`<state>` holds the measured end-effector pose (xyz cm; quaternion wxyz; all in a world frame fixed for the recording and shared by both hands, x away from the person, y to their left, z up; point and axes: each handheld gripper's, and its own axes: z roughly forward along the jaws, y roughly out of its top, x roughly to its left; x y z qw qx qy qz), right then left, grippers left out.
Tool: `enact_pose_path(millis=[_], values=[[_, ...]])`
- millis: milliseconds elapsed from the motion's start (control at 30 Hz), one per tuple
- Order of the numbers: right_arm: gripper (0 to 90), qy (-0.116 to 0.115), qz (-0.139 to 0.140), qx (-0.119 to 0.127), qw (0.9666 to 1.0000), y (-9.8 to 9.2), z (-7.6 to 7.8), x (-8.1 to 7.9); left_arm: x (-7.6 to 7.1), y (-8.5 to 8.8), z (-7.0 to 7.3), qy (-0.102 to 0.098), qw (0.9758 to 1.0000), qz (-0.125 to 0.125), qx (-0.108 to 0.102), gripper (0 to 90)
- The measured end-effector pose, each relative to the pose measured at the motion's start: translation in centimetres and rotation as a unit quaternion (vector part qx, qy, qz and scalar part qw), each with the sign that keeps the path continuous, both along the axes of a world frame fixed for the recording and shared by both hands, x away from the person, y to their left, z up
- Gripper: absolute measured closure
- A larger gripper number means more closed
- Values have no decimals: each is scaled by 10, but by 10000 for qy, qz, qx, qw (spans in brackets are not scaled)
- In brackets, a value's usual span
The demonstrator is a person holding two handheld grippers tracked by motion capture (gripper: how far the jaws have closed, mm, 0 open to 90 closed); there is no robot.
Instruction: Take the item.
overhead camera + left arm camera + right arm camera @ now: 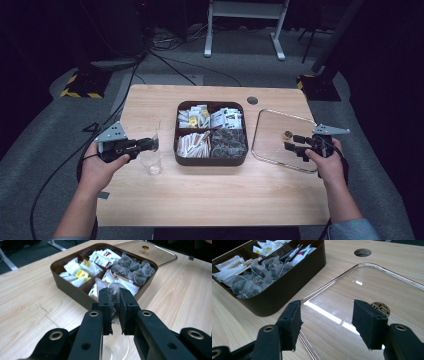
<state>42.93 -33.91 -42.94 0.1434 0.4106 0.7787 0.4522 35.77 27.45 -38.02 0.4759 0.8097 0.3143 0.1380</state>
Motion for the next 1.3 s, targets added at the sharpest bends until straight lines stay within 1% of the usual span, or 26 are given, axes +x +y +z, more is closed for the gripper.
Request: enact_pose_path(millis=[133,167,233,267,333,367,400,500,533,600,733,767,800,967,1067,1100,1133,1167,1200,1300], values=[[411,38,27,-31,10000,2,-2,0,-1,6,-8,20,10000,90,-3,814],[411,33,40,-40,10000,2,-2,0,-1,6,-10,78,9999,109,-21,814],[411,31,51,-37,10000,3,-2,0,-1,7,-14,78,9999,119,46,814],[411,33,67,-44,10000,3,-2,1,-2,7,-16,114,9999,114,61,813],[409,47,61,-47,10000,4,-3,1,-2,7,-19,106,9997,129,152,814],[408,52,60,-52,10000,4,-3,1,-2,8,-21,138,9997,146,169,814],[408,56,58,-51,10000,3,-3,1,-3,7,-23,185,9996,167,128,814],[408,50,43,-39,10000,3,-4,2,-3,8,-28,211,9993,188,236,814],[408,49,42,-35,10000,3,-4,2,-4,8,-29,243,9992,203,235,814],[408,53,49,-38,10000,3,-4,2,-4,8,-31,246,9990,227,291,813],[406,65,58,-48,10000,5,-4,2,-4,8,-34,288,9988,231,322,814],[406,65,58,-42,10000,5,-4,2,-4,8,-35,269,9987,217,362,813],[406,60,58,-40,10000,6,-4,2,-4,7,-35,300,9987,227,334,814],[404,66,62,-45,9999,5,-4,2,-4,6,-37,300,9986,220,384,813],[404,67,67,-47,9999,6,-5,2,-5,7,-37,237,9988,218,379,810],[404,60,66,-46,9999,5,-4,3,-5,7,-38,228,9990,256,293,783],[404,63,56,-35,10000,5,-4,2,-5,8,-38,184,9991,302,252,720],[404,62,60,-39,10000,5,-4,2,-6,7,-38,217,9990,366,148,657],[405,65,53,-35,10000,5,-4,2,-5,8,-37,158,9991,361,152,615],[404,63,52,-33,10000,5,-4,2,-6,7,-37,121,9992,377,83,590]])
